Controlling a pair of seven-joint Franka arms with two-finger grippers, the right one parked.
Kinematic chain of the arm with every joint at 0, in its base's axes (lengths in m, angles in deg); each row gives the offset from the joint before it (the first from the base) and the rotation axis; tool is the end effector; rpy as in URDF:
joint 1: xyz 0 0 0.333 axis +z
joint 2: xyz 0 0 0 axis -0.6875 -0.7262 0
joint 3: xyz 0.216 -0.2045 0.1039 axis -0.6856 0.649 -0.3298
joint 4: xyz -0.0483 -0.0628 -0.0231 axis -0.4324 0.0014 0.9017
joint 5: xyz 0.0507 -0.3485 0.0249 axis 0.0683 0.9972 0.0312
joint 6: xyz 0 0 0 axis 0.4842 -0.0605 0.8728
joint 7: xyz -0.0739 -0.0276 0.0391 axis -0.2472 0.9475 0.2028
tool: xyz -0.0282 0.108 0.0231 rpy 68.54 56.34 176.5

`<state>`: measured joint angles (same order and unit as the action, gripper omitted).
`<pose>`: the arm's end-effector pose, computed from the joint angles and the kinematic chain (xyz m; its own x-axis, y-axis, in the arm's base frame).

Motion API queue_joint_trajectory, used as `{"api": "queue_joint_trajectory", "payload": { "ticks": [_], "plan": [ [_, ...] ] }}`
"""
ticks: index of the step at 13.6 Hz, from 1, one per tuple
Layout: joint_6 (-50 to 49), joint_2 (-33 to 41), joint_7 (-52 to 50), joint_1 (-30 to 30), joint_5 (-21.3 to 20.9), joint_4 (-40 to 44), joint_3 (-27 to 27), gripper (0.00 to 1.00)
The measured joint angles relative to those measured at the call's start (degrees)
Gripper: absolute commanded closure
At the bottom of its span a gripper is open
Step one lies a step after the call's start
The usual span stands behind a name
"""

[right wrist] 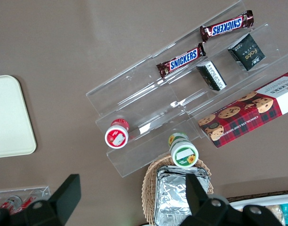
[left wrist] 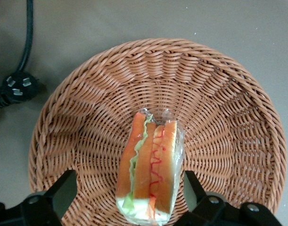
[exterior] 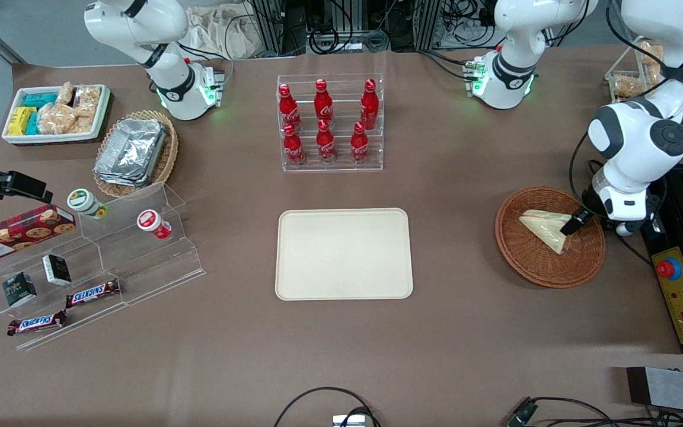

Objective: Place sandwich from basket to tray
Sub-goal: 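Lower the left gripper around the sandwich and close it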

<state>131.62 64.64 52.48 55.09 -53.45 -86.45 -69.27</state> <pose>0.4691 0.0677 0.2934 0.7390 0.6690 0.0795 0.6649 -0.7433 0.0732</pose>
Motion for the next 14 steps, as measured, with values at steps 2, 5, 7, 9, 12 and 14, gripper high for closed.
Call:
{"api": "queue_joint_trajectory", "payload": {
  "ticks": [2, 5, 7, 9, 12, 14],
  "plan": [
    [1.2, -1.0, 0.0, -0.1, 0.0, 0.0, 0.0, 0.00],
    [2.6, -2.1, 0.0, -0.8, 0.7, 0.0, 0.1, 0.24],
    [3.0, -2.4, 0.0, -1.4, 1.1, 0.0, 0.3, 0.61],
    [3.0, -2.4, 0.0, -1.9, 1.1, 0.0, 0.3, 0.93],
    [3.1, -2.4, 0.0, -2.3, 1.1, 0.0, 0.3, 1.00],
    [3.1, -2.4, 0.1, -2.8, 1.1, 0.0, 0.3, 1.00]
  ]
}}
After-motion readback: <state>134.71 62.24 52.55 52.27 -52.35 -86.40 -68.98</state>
